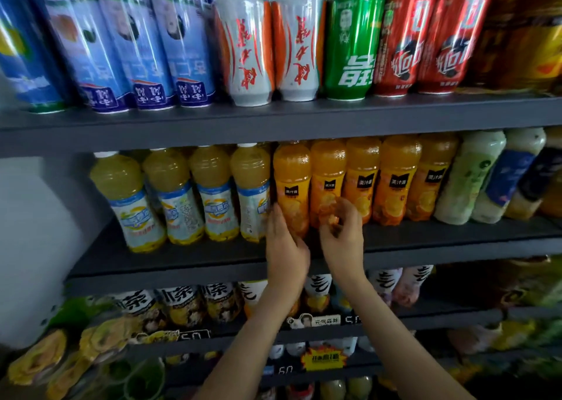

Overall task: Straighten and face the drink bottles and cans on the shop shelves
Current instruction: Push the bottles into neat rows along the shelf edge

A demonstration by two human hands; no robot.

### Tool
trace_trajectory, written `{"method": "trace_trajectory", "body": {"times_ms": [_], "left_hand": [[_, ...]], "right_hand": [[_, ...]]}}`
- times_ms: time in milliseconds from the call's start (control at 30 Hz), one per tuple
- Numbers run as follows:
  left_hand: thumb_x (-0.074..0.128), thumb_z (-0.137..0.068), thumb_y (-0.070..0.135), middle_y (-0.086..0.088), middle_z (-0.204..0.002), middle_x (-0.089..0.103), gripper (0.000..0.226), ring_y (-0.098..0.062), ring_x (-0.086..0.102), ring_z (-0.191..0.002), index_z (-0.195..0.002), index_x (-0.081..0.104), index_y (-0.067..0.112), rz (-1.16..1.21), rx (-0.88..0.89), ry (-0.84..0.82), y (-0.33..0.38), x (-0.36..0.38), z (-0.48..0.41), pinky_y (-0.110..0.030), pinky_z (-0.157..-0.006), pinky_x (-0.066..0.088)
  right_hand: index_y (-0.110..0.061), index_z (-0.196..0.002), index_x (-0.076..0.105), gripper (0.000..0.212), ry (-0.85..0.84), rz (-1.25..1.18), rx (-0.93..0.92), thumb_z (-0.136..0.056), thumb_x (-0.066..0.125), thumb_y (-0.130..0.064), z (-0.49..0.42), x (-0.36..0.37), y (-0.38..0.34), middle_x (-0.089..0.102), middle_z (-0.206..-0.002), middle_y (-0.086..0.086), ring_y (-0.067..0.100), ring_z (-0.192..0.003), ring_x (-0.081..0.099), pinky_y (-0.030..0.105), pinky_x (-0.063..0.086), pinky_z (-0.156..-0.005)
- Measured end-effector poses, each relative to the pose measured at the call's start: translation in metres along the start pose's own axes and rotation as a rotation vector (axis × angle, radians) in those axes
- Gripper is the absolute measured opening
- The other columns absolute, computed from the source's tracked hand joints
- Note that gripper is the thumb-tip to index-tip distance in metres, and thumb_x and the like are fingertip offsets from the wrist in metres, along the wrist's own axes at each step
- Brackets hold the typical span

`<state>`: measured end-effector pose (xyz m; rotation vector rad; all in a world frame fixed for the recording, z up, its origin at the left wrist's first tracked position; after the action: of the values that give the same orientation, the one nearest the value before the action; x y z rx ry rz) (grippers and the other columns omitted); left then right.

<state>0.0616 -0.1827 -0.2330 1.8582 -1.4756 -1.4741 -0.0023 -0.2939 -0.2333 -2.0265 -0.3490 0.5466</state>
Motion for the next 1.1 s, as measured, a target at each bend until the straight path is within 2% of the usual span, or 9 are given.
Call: {"method": "trace_trajectory", "body": {"times_ms": [100,200,267,567,633,800,933,1000,1100], "left_hand": [[0.046,-0.092,-0.002,-0.01,-0.156,0.021,0.066,-0.02,0.016,-0.145,-0.151,0.017,0.009,0.069,0.027,-0.034,-0.004,0.001,0.0,-0.02,-0.111,0.011],[0.047,-0.092,-0.001,-0.01,-0.153,0.029,0.064,-0.021,0.024,-0.142,-0.15,0.022,0.009,0.131,0.013,-0.029,-0.008,-0.002,0.001,-0.027,-0.115,0.02],[0.048,-0.093,0.004,-0.01,-0.15,0.033,0.061,-0.022,0.03,-0.14,-0.149,0.024,0.008,0.161,0.008,-0.024,-0.008,-0.004,-0.001,-0.031,-0.114,0.026],[0.047,-0.093,0.002,-0.014,-0.139,0.039,0.056,-0.026,0.039,-0.131,-0.146,0.031,0.007,0.129,0.002,0.002,-0.006,-0.01,-0.005,-0.033,-0.109,0.035],[0.047,-0.092,0.001,-0.013,-0.14,0.037,0.057,-0.026,0.039,-0.131,-0.146,0.031,0.008,0.112,-0.002,-0.007,-0.007,-0.01,-0.006,-0.035,-0.109,0.036],[0.046,-0.09,0.0,-0.011,-0.141,0.037,0.056,-0.025,0.039,-0.132,-0.145,0.035,0.009,0.124,-0.032,-0.02,-0.006,-0.013,-0.007,-0.03,-0.109,0.033],[0.046,-0.093,0.001,-0.01,-0.152,0.028,0.065,-0.022,0.027,-0.14,-0.151,0.019,0.013,0.116,-0.003,-0.07,0.001,-0.008,-0.005,-0.018,-0.107,0.018],[0.045,-0.093,0.0,-0.009,-0.154,0.027,0.068,-0.022,0.028,-0.14,-0.152,0.015,0.016,0.135,-0.019,-0.092,0.001,-0.005,-0.004,-0.021,-0.108,0.022],[0.044,-0.093,0.0,-0.006,-0.151,0.034,0.067,-0.022,0.037,-0.135,-0.152,0.019,0.02,0.145,-0.034,-0.086,0.0,-0.006,-0.005,-0.016,-0.1,0.026]], "right_hand": [[-0.012,-0.131,0.047,0.041,-0.019,0.005,0.025,-0.091,0.055,-0.007,0.006,0.006,-0.006,0.052,-0.125,0.003,0.016,-0.118,0.048,0.027,0.045,-0.094],[-0.015,-0.123,0.056,0.032,-0.122,-0.016,0.091,-0.093,0.052,-0.006,0.011,0.012,-0.008,0.061,-0.108,-0.008,0.011,-0.105,0.057,0.004,0.042,-0.078],[-0.015,-0.128,0.055,0.036,-0.18,0.018,0.079,-0.094,0.051,-0.005,0.015,0.019,-0.012,0.061,-0.112,-0.006,0.006,-0.103,0.054,-0.002,0.04,-0.074],[-0.021,-0.144,0.039,0.05,-0.238,0.041,0.125,-0.096,0.045,-0.006,0.013,0.029,-0.013,0.057,-0.128,0.004,0.004,-0.101,0.048,0.007,0.041,-0.076],[-0.024,-0.146,0.033,0.053,-0.284,0.02,0.149,-0.097,0.045,-0.007,0.013,0.033,-0.014,0.052,-0.13,0.001,0.005,-0.107,0.046,0.006,0.039,-0.075],[-0.02,-0.148,0.031,0.056,-0.318,0.06,0.121,-0.096,0.046,-0.006,0.01,0.031,-0.017,0.042,-0.145,0.003,0.018,-0.131,0.041,0.016,0.033,-0.094],[-0.018,-0.14,0.046,0.046,-0.233,-0.001,0.14,-0.096,0.044,-0.005,0.013,0.024,-0.011,0.055,-0.133,0.004,0.012,-0.114,0.053,0.009,0.04,-0.082],[-0.021,-0.139,0.047,0.047,-0.256,-0.01,0.157,-0.096,0.041,-0.004,0.014,0.024,-0.006,0.059,-0.126,0.001,0.007,-0.102,0.053,0.004,0.043,-0.073],[-0.026,-0.142,0.041,0.051,-0.322,0.022,0.157,-0.096,0.039,-0.004,0.011,0.025,-0.005,0.058,-0.114,-0.003,0.007,-0.094,0.052,0.007,0.043,-0.07]]}}
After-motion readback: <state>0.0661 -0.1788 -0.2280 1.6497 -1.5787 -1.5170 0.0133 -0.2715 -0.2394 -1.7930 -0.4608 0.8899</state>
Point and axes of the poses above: each hand's wrist, its own z-axis away from the middle knuckle, its own x-axis out of the palm, y = z × x, the point moved 6 cm from there along -z, towards the middle knuckle
